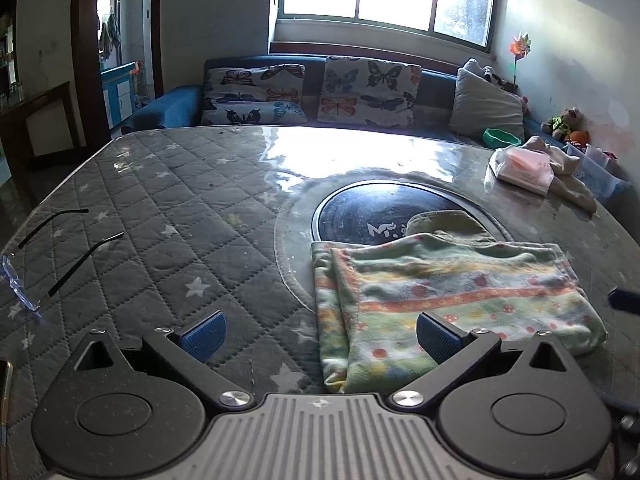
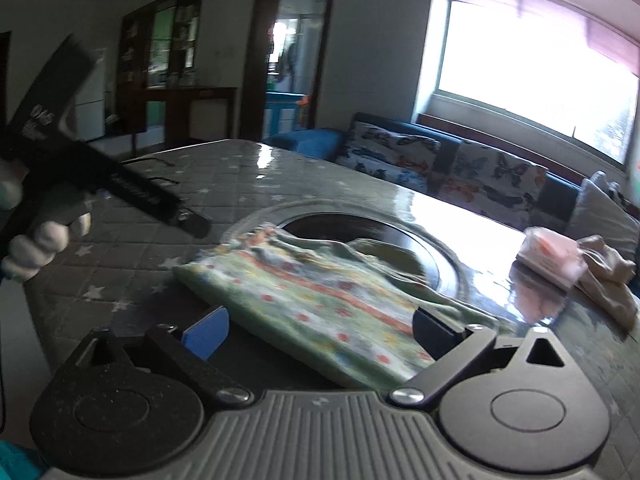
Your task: Fold clothes
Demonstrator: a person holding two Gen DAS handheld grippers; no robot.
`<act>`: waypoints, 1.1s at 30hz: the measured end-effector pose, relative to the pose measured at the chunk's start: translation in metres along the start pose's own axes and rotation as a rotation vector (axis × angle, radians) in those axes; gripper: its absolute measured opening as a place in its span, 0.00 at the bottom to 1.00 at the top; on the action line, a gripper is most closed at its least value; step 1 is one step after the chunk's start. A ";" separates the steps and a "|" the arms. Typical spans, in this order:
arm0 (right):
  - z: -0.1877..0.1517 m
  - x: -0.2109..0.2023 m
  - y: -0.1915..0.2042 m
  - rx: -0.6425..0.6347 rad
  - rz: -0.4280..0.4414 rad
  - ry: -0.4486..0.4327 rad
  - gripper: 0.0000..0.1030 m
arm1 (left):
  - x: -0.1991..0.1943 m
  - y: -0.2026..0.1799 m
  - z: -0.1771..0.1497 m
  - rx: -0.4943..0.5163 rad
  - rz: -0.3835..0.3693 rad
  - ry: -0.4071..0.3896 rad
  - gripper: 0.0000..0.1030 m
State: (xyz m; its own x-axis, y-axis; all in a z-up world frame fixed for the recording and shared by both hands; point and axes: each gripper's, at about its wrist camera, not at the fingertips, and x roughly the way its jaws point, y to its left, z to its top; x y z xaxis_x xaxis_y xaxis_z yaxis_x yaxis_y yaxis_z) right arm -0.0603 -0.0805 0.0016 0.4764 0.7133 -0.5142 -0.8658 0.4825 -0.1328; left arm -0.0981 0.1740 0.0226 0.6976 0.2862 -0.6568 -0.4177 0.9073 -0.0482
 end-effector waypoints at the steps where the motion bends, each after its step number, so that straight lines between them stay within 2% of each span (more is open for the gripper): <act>1: 0.002 0.002 0.003 -0.007 0.011 0.003 0.92 | 0.000 0.000 0.001 0.002 0.000 0.001 1.00; 11: 0.011 0.027 0.033 -0.133 0.121 0.063 0.74 | 0.014 0.009 0.012 -0.053 -0.027 0.053 1.00; 13: 0.012 0.035 0.039 -0.156 0.138 0.081 0.64 | 0.017 0.013 0.014 -0.065 -0.038 0.060 1.00; 19: 0.018 0.052 0.060 -0.231 0.168 0.097 0.59 | 0.027 0.022 0.017 -0.086 -0.056 0.084 1.00; 27: 0.032 0.076 0.066 -0.200 0.184 0.119 0.45 | 0.036 0.035 0.019 -0.095 -0.088 0.099 0.99; 33: 0.042 0.089 0.059 -0.133 0.186 0.120 0.43 | 0.041 0.043 0.022 -0.088 -0.106 0.105 0.99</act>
State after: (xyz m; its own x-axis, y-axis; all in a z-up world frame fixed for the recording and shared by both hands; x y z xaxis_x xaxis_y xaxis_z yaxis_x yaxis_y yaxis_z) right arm -0.0628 0.0327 -0.0160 0.2926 0.7138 -0.6363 -0.9530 0.2721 -0.1329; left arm -0.0746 0.2312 0.0100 0.6778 0.1521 -0.7193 -0.3972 0.8991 -0.1842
